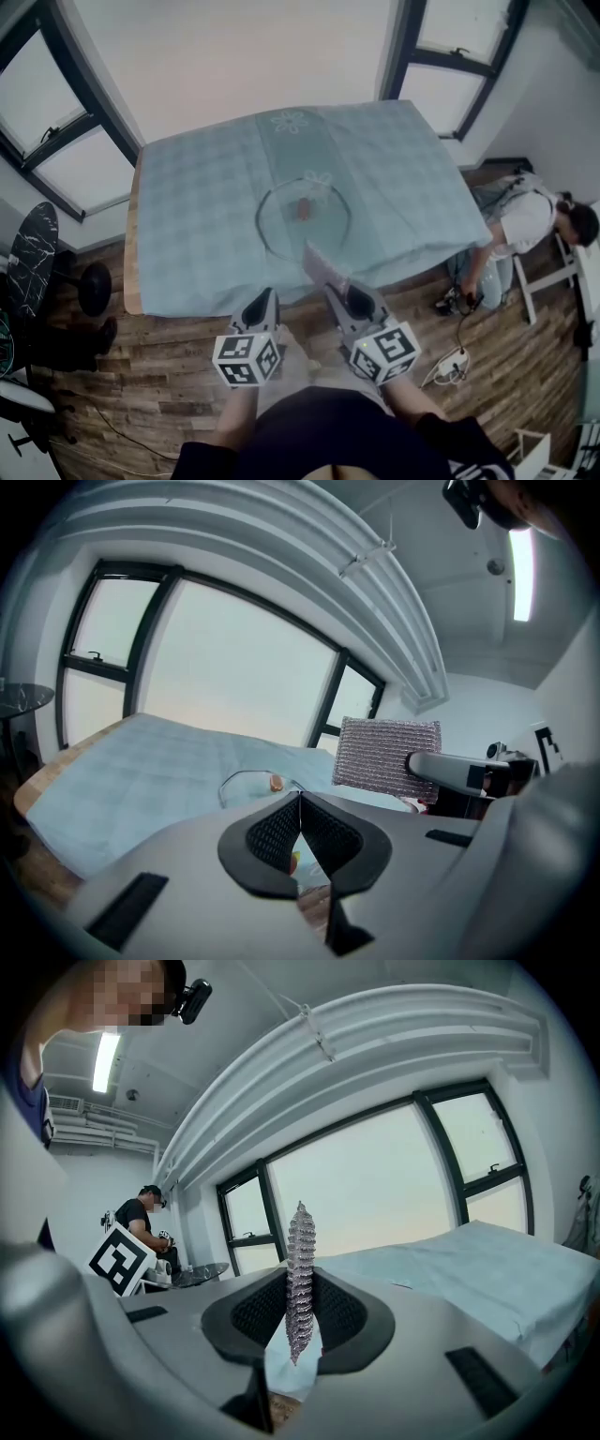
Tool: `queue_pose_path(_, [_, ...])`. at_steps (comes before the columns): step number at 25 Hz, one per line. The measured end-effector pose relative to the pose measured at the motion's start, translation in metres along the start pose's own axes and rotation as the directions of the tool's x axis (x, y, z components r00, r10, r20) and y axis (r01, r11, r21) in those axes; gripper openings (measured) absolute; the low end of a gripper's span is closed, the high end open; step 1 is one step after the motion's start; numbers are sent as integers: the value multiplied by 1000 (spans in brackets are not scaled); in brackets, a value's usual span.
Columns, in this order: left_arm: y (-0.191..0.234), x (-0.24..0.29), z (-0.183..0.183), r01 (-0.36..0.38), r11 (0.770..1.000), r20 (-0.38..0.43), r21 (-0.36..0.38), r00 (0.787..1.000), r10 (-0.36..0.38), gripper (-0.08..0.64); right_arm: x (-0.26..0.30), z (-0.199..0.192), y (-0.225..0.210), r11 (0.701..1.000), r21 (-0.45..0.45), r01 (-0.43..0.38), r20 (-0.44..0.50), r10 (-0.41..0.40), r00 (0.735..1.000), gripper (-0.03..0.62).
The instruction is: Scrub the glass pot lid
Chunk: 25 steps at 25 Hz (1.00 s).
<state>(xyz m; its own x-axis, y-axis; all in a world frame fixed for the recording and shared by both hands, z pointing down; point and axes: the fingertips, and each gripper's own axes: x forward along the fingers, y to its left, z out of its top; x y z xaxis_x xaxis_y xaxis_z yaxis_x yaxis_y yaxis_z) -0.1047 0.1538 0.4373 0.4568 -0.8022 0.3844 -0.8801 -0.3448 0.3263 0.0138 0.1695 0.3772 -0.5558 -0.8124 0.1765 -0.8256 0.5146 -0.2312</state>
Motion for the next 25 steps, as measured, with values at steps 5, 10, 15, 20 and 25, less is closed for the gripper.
queue_pose_path(5, [20, 21, 12, -13, 1000, 4, -5, 1000, 13, 3, 31, 3, -19, 1000, -2, 10, -2, -10, 1000, 80])
queue_pose_path(10, [37, 63, 29, 7, 1000, 2, -3, 1000, -7, 3, 67, 9, -44, 999, -5, 38, -15, -38, 999, 80])
queue_pose_path(15, [51, 109, 55, 36, 999, -16, 35, 999, -35, 3, 108, 20, -65, 998, -16, 60, -39, -61, 997, 80])
queue_pose_path(20, [65, 145, 76, 54, 996, -41, 69, 998, -52, 3, 148, 32, -83, 997, -19, 81, -92, -83, 992, 80])
queue_pose_path(25, [86, 180, 87, 71, 995, -60, 69, 996, -67, 3, 186, 31, -104, 994, -34, 109, -100, -112, 989, 80])
